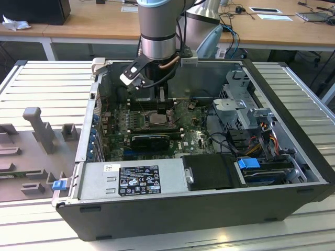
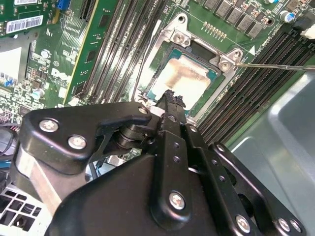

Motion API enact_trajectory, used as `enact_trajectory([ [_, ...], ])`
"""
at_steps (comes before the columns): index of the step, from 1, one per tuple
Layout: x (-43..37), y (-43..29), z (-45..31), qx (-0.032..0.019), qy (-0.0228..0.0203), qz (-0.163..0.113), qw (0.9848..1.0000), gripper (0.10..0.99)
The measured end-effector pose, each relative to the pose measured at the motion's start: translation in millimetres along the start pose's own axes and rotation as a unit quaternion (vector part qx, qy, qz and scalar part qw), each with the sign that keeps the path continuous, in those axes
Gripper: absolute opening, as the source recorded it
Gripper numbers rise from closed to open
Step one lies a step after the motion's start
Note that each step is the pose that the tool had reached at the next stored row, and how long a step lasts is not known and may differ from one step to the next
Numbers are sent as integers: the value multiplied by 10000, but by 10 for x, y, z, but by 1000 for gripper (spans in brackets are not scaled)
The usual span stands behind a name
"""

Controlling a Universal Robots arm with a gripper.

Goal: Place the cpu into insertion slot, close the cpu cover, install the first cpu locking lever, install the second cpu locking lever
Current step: 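Close the cpu cover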

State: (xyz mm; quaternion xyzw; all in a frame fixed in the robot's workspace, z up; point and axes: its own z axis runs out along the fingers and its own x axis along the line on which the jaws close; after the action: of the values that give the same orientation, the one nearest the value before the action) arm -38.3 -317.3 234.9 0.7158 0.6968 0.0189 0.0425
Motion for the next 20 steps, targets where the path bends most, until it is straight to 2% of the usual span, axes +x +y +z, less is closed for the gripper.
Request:
enact_trajectory([
  [8,-2,14,-54,0,0,0,10000,106],
  [12,-1,44,-65,0,0,0,10000,106],
  [20,-7,66,-256,0,0,1,10000,106],
])
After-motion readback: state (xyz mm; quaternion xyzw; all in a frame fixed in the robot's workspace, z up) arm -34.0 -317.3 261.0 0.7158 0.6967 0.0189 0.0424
